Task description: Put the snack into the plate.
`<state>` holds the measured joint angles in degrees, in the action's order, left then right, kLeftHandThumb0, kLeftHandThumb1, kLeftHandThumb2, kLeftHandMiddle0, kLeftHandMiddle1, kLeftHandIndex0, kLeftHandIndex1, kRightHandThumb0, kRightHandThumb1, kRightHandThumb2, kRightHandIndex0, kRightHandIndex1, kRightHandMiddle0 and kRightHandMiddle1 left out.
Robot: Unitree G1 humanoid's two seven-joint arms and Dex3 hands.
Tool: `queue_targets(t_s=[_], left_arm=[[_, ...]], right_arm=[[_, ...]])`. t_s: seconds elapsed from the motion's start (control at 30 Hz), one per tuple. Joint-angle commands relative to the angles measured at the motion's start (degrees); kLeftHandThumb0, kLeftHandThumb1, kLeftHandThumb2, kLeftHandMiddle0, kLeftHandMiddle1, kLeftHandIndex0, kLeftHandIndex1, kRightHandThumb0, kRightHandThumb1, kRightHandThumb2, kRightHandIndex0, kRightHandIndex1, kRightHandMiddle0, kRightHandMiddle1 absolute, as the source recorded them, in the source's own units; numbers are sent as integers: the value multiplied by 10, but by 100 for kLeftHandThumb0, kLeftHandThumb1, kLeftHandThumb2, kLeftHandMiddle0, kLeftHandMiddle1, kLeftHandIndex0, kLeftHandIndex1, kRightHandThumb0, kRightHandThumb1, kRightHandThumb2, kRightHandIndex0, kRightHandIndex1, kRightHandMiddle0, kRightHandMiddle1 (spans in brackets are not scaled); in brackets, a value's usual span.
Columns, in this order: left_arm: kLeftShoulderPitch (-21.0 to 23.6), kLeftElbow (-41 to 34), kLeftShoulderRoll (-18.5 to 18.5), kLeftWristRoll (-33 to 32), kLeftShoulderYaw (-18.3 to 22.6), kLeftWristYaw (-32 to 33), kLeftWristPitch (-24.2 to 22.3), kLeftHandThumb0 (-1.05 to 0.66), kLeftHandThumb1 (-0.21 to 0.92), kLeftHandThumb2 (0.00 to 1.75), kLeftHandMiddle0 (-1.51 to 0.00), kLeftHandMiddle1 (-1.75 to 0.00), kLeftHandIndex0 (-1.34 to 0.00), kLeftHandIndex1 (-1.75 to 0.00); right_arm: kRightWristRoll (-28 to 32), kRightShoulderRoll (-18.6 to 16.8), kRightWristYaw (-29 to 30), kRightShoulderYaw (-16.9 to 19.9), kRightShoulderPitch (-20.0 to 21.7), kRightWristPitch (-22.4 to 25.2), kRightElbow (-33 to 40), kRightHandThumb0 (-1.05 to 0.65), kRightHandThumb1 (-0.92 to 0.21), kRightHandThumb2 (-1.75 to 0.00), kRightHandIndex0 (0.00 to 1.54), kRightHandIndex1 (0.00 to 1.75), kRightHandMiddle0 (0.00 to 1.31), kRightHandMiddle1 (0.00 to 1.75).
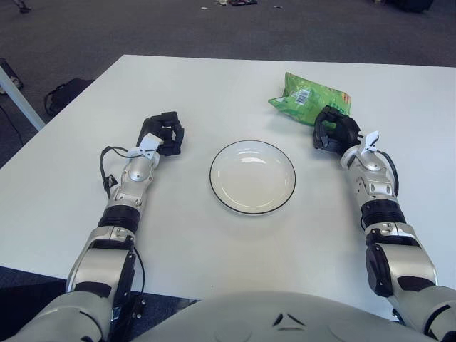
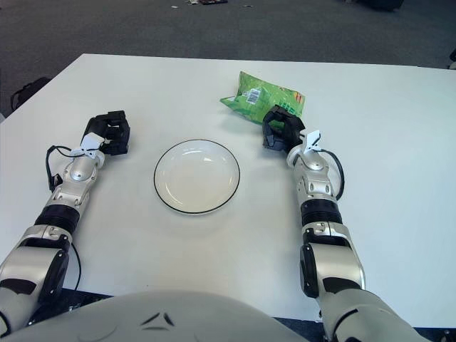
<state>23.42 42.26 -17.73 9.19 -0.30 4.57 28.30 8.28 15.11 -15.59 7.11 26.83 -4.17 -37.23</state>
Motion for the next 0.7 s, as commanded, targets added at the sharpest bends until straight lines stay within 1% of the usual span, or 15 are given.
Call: queue_targets(t_s=[0.0,0.33,0.67], left_arm=[[-61,34,20,-1,-10,-14,-14,-48,57,105,-136,-175,-105,-175],[-55,47,23,7,-11,-7,-12,-48,57,104,-135,-175,-105,-175],[-49,45,28,14,-15,2,-27,-50,58,104,-136,-175,-106,-175]], right_arm=[[-22,-8,2,-19,-54,40,-36,-44,-44,-116,96,175,52,175],[-26,-6,2,-23,-48,37,-51,-45,-42,-118,98,175,53,175],[-31,1,8,-29,-40,43,-59,-45,-40,-121,99,175,55,175]])
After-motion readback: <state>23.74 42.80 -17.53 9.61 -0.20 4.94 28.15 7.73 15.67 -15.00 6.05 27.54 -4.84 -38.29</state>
